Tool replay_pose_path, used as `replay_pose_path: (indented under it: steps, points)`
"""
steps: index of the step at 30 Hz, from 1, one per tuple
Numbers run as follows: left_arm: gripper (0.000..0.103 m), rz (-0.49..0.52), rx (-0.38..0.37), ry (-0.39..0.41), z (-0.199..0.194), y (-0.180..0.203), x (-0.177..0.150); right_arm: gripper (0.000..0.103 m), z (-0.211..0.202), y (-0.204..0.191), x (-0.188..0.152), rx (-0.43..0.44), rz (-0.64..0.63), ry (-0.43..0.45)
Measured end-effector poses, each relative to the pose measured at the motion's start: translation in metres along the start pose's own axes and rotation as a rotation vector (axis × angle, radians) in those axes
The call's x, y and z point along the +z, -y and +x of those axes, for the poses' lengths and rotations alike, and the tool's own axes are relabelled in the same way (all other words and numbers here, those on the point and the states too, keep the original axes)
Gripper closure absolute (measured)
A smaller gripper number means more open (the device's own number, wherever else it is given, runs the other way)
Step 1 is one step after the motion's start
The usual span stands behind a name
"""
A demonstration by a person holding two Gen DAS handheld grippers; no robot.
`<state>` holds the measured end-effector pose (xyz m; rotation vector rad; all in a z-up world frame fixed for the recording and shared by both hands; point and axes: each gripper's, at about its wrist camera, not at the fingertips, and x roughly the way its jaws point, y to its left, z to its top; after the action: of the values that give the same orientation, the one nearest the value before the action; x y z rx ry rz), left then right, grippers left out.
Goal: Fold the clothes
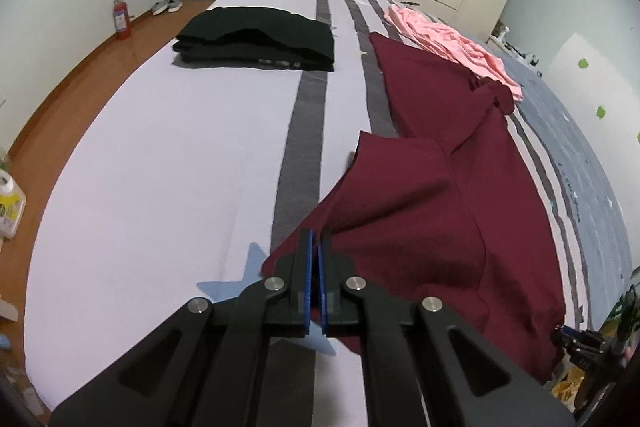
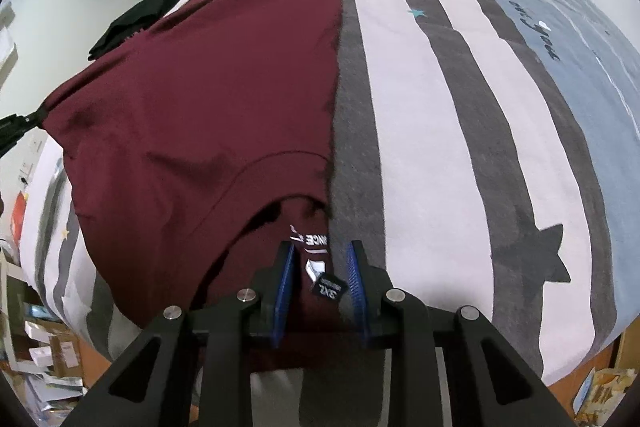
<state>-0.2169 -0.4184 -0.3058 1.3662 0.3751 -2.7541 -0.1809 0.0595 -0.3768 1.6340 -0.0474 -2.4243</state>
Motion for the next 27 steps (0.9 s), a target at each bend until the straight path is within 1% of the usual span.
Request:
replay_pose_path:
  steps: [2,6,7,9,12,15,17,20,21,23,25,27]
  points:
    - [0.102,-0.019,0.007,0.004,-0.003,-0.007,-0.001,0.079,0.0,0.002,-0.001,0.002,0.0,-0.002]
    - [0.102,0.004,0.056,-0.036,0.013,-0.012,-0.006,0.079,-0.007,-0.003,0.001,0.011,-0.021,0.01]
    - [0.102,0.022,0.07,-0.051,0.019,-0.011,-0.009,0.079,-0.009,-0.005,0.002,0.018,-0.028,0.015]
    - [0.101,0.031,0.094,-0.129,0.046,-0.014,-0.014,0.078,-0.012,-0.011,0.001,0.026,-0.051,0.018]
    - [0.101,0.053,0.125,-0.133,0.061,-0.014,-0.015,0.078,-0.005,-0.011,-0.004,0.018,-0.057,-0.012]
    - [0.101,0.047,0.138,-0.139,0.069,-0.016,-0.016,0.077,-0.002,-0.008,-0.005,0.022,-0.049,-0.019]
    - [0.101,0.045,0.138,-0.135,0.067,-0.015,-0.015,0.078,-0.003,-0.008,-0.004,0.021,-0.051,-0.019]
    - [0.093,0.03,0.162,-0.134,0.057,-0.018,-0.016,0.078,-0.009,-0.009,-0.003,0.02,-0.052,-0.011]
    - [0.093,0.012,0.184,-0.124,0.052,-0.022,-0.016,0.078,-0.013,-0.009,-0.001,0.019,-0.053,-0.004]
    - [0.092,-0.031,0.263,-0.102,0.034,-0.035,-0.021,0.078,-0.02,-0.008,0.001,0.019,-0.049,0.011]
    - [0.092,-0.035,0.26,-0.068,0.018,-0.035,-0.025,0.078,-0.028,-0.009,0.007,0.025,-0.046,0.03]
    - [0.092,0.016,0.218,-0.049,0.012,-0.019,-0.028,0.078,-0.033,-0.016,0.015,0.039,-0.055,0.054]
